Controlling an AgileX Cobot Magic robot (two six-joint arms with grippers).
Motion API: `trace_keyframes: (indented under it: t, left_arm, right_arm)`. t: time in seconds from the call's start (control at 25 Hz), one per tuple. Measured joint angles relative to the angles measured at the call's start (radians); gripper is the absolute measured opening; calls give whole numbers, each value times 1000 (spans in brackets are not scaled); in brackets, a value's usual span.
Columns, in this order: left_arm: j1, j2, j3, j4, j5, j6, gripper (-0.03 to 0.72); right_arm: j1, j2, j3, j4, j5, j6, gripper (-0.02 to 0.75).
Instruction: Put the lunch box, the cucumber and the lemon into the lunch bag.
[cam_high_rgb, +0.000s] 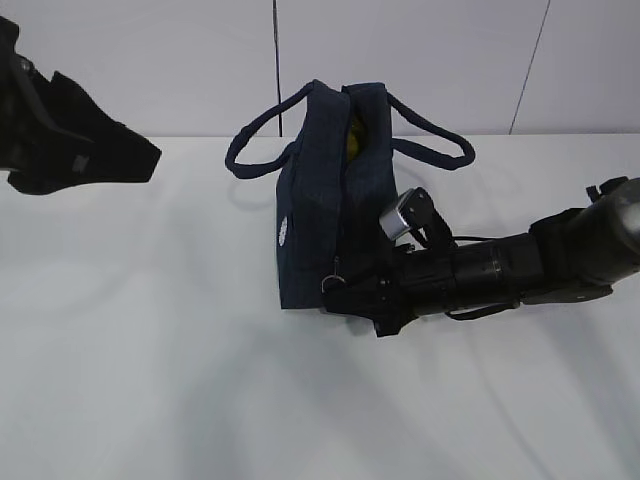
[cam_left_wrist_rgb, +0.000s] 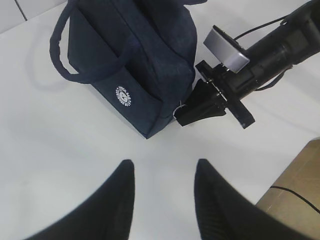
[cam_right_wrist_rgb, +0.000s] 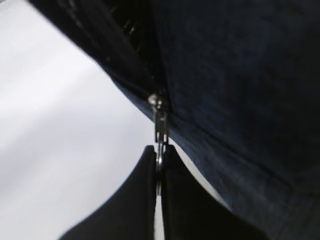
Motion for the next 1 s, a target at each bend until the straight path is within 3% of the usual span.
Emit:
trace_keyframes:
  t: [0.6, 1.0]
  left_arm:
    - [0, 0, 0, 0, 0, 0, 267]
    - [0, 0, 0, 0, 0, 0, 267]
  right_arm:
    - [0, 0, -2, -94, 138, 200, 0]
    - [0, -51, -2, -143, 148, 261, 0]
